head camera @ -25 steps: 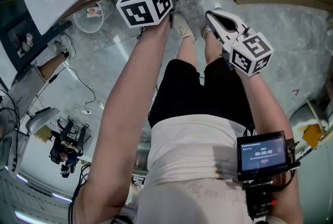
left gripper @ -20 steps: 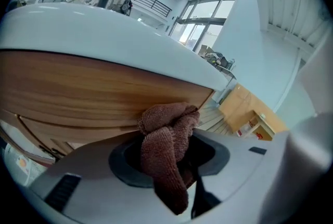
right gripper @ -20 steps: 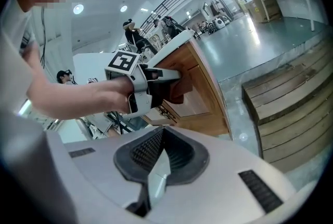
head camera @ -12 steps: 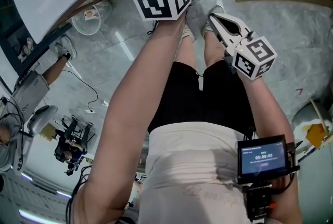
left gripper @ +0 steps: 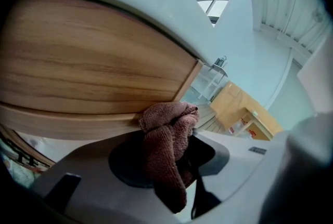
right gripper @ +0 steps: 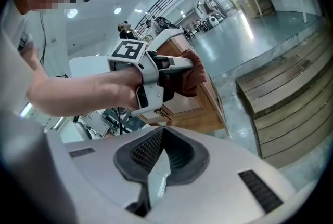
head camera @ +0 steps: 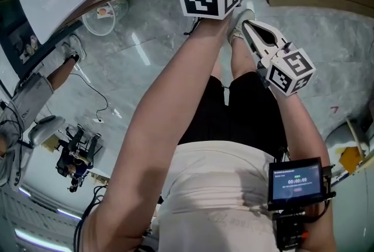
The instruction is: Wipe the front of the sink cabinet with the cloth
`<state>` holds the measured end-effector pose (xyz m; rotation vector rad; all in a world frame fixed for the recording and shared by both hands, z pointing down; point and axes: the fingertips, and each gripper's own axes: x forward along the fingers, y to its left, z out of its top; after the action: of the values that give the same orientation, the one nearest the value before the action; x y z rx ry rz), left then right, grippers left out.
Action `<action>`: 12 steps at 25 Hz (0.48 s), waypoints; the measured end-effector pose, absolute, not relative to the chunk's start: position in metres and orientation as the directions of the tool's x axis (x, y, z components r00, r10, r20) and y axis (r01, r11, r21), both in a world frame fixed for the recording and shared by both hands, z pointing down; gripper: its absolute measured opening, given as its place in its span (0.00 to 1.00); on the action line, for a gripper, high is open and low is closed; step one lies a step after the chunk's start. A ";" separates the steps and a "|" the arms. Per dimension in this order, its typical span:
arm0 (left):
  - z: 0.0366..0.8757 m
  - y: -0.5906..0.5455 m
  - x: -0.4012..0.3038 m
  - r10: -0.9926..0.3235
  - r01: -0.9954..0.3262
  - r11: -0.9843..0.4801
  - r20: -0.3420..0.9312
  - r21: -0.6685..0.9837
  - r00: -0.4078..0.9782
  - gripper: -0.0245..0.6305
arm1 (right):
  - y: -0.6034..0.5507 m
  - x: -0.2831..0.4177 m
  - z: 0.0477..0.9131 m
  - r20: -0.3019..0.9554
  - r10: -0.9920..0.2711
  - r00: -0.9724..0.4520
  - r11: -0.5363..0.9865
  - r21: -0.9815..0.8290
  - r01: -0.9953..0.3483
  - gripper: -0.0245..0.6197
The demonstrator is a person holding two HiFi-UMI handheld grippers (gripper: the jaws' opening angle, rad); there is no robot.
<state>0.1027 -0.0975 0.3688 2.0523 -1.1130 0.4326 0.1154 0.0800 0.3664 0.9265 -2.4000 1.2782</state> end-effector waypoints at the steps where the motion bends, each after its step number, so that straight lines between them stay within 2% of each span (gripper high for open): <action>1: 0.369 -0.096 0.100 -0.573 -0.827 -0.339 0.599 0.449 0.560 0.30 | 0.079 0.115 0.367 0.503 -0.410 -0.761 0.408 -0.645 -0.647 0.06; 12: 0.388 -0.076 0.018 -0.598 -0.892 -0.199 0.671 0.405 0.438 0.30 | 0.078 0.099 0.365 0.482 -0.381 -0.789 0.434 -0.660 -0.613 0.06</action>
<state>0.0175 -0.0762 0.3876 1.9070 -1.2586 0.4745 0.0987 0.0780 0.3648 0.8625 -2.4289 1.2810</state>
